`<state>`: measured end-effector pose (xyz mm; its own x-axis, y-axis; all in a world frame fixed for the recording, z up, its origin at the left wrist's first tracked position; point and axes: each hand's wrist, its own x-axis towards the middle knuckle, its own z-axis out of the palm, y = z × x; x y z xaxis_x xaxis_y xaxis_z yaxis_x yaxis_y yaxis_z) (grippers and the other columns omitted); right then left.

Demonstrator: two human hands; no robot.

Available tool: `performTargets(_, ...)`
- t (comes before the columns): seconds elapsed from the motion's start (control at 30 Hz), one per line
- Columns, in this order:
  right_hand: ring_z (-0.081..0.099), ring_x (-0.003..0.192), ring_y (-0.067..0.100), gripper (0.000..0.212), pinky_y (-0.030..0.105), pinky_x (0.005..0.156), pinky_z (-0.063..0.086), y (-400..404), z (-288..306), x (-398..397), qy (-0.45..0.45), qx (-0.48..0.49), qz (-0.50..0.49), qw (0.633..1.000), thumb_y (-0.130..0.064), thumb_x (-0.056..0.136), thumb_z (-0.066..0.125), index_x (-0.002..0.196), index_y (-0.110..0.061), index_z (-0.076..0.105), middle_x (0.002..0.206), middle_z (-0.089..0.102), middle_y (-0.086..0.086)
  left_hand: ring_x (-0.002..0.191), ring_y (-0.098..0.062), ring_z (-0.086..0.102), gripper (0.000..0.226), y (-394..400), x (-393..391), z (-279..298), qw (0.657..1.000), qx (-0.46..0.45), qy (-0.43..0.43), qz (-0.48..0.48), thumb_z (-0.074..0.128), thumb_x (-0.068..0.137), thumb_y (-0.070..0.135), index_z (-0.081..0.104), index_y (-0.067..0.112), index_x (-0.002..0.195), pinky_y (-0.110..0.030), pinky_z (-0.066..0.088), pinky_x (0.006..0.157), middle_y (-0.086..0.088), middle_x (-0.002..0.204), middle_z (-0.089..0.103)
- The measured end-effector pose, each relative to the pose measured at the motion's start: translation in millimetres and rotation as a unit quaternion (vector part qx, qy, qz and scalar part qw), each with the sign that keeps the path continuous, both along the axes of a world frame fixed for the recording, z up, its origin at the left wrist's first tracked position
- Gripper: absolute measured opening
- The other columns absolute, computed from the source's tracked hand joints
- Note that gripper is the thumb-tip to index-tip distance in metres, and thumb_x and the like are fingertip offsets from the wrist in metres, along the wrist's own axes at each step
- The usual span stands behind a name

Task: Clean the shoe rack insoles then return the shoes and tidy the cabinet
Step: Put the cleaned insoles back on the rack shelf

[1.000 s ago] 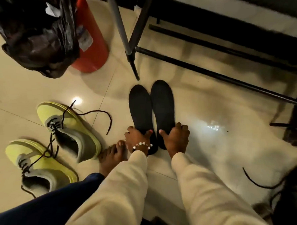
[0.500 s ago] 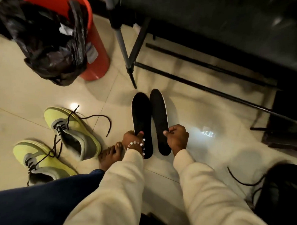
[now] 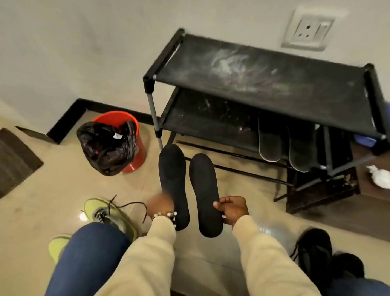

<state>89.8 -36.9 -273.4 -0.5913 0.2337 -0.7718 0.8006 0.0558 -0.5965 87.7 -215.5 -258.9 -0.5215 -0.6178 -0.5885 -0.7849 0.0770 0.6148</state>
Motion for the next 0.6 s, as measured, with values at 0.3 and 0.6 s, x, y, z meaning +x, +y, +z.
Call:
performTargets(0.3, 0.066, 0.093, 0.029, 0.015, 0.049, 0.085, 0.055, 41, 85, -1, 0.124, -0.037, -0.077, 0.989, -0.005, 0.078, 0.074, 0.091, -0.009, 0.068, 0.093, 0.072, 0.008, 0.117, -0.036, 0.055, 0.034, 22, -21, 76, 0.990, 0.036, 0.111, -0.085, 0.055, 0.092, 0.007, 0.063, 0.005, 0.124, -0.038, 0.043, 0.101, -0.017, 0.125, 0.063)
performTargets(0.6, 0.065, 0.093, 0.024, 0.021, 0.043, 0.090, 0.053, 57, 99, -68, 0.210, -0.018, -0.154, 0.965, 0.001, 0.080, 0.070, 0.092, -0.015, 0.065, 0.095, 0.069, 0.007, 0.081, -0.026, 0.046, 0.023, 41, -113, 96, 0.965, -0.023, 0.102, -0.241, 0.042, 0.091, -0.002, 0.064, 0.000, 0.089, -0.025, 0.033, 0.068, -0.013, 0.087, 0.055)
